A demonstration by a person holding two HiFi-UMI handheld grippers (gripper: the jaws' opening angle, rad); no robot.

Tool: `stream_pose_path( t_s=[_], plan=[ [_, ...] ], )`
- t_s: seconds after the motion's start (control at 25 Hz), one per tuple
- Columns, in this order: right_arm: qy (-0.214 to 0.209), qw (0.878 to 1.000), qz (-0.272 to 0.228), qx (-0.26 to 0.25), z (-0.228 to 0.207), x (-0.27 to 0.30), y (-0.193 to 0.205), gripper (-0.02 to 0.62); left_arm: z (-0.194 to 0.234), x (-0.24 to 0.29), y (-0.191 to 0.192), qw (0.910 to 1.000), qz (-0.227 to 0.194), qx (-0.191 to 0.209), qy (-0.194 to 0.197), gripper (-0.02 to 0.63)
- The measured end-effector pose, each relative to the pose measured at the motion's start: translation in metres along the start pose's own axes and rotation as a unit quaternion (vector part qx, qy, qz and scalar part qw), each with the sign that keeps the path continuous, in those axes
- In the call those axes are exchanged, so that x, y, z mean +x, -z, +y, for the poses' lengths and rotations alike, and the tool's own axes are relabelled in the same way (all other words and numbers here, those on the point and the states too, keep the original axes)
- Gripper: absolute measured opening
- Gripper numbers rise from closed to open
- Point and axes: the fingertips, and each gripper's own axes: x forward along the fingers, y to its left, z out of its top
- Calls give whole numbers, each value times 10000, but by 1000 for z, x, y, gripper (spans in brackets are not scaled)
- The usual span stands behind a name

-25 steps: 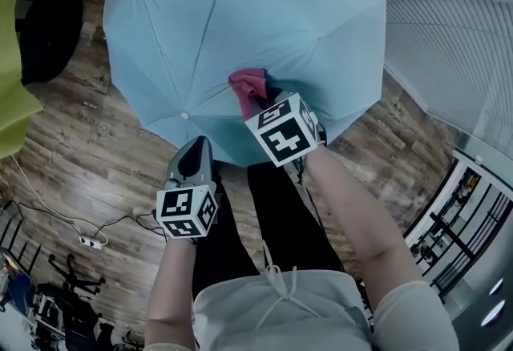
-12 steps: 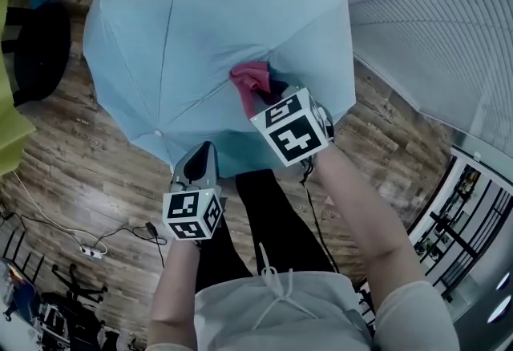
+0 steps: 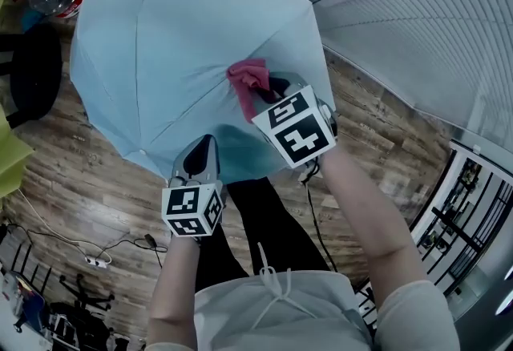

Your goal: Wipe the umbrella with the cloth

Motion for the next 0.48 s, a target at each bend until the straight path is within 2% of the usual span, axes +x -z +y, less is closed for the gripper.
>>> stream_pose_path(
  t_s=[0.24,0.48],
  plan=[
    [241,9993,81,289,-54,1,15,58,-25,25,-20,9999,-30,59,91,6],
    [380,9988,170,266,-92,17,27,58,-34,44,-15,9997,172,163,82,6]
  ],
)
